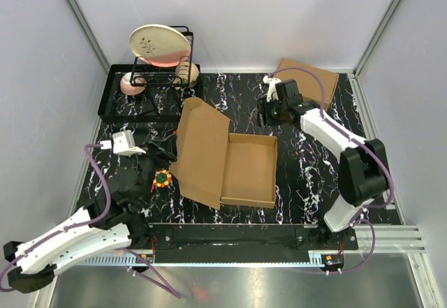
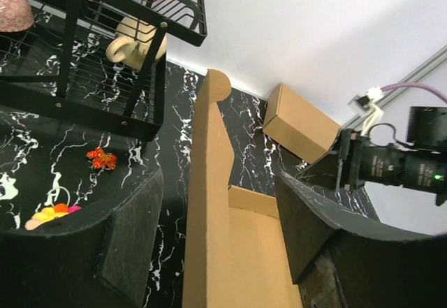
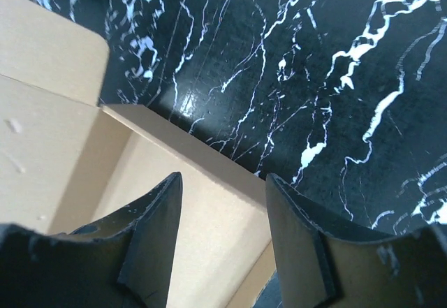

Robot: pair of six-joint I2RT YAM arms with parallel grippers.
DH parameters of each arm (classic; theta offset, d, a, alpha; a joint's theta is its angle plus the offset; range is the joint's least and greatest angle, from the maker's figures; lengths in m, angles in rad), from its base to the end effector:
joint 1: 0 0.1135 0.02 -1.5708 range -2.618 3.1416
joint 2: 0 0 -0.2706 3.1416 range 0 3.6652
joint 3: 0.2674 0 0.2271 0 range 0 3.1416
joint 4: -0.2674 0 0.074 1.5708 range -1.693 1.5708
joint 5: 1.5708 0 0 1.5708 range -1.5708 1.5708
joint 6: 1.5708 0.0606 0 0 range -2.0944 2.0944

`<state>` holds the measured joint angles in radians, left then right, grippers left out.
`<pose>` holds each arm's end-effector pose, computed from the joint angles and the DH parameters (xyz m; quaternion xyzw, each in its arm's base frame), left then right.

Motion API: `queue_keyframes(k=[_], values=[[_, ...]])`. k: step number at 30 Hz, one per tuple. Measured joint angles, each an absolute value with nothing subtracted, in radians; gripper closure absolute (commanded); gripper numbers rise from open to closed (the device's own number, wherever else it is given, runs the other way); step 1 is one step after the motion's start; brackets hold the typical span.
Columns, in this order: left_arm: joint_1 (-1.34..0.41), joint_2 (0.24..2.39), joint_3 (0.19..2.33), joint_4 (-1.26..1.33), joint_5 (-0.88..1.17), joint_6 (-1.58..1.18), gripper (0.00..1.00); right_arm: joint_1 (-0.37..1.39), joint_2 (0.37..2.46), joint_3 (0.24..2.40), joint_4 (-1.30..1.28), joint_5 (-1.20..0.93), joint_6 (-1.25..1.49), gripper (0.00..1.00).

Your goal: Fold the paper box

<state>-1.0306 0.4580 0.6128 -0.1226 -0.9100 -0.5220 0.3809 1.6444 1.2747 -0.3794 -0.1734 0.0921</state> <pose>0.0902 -0.0574 0.3298 -0.1484 0.6842 -0.2340 0.6746 0.3338 0.1449 0.2691 -0.1656 0.8989 0.1704 0.3682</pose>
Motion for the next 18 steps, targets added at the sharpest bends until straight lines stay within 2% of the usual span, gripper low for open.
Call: queue_keyframes(k=[10,18], values=[[-1.031,0.427,0.622,-0.137,-0.954,-0.470,0.31,0.409,1.780,1.324,-0.369,-0.297,-0.102,0.44],[-1.031,0.407,0.620,-0.137,-0.958,-0.452,0.31,0.479,1.893,1.346,-0.361,-0.300,-0.180,0.48]])
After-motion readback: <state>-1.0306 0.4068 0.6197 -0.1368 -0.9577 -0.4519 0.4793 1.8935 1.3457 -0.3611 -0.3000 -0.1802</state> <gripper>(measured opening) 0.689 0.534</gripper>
